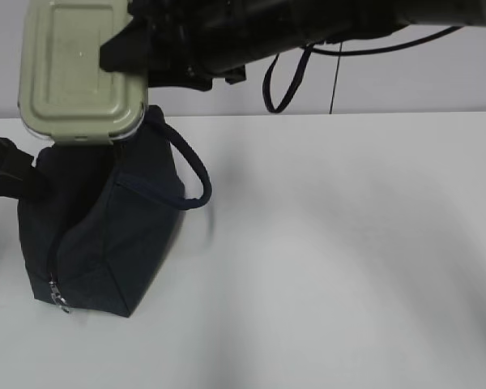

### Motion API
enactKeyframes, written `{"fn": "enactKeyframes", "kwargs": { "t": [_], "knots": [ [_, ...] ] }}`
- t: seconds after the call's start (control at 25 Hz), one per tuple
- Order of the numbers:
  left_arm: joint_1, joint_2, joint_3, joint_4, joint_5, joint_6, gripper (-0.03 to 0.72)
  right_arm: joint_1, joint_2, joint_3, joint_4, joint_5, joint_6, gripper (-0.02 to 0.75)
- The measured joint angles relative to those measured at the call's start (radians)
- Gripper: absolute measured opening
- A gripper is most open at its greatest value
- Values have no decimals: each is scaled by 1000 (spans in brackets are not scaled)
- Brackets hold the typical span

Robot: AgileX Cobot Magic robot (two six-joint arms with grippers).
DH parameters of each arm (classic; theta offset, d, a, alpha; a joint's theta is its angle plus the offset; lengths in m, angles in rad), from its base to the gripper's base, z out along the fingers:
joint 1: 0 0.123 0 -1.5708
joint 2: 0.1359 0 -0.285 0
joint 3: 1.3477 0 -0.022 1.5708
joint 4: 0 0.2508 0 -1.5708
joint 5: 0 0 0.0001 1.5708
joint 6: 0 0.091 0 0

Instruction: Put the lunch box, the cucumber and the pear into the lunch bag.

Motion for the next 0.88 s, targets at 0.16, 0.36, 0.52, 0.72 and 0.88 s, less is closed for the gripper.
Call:
{"fn": "enactKeyframes", "kwargs": {
  "t": [0.16,0.36,0.52,0.72,0.88],
  "knots": [
    [0,0,0,-4,0,0,1,1,72,0,-8,-18,6,342],
    [0,0,0,-4,-2,0,1,1,95,-5,-239,16,201,342],
    [0,0,0,-16,-3,0,1,1,97,-6,-494,55,393,341],
    [0,0,0,-20,-3,0,1,8,103,-8,-531,48,453,341],
    [0,0,0,-22,-3,0,1,26,143,-34,-501,30,462,341]
  ]
}}
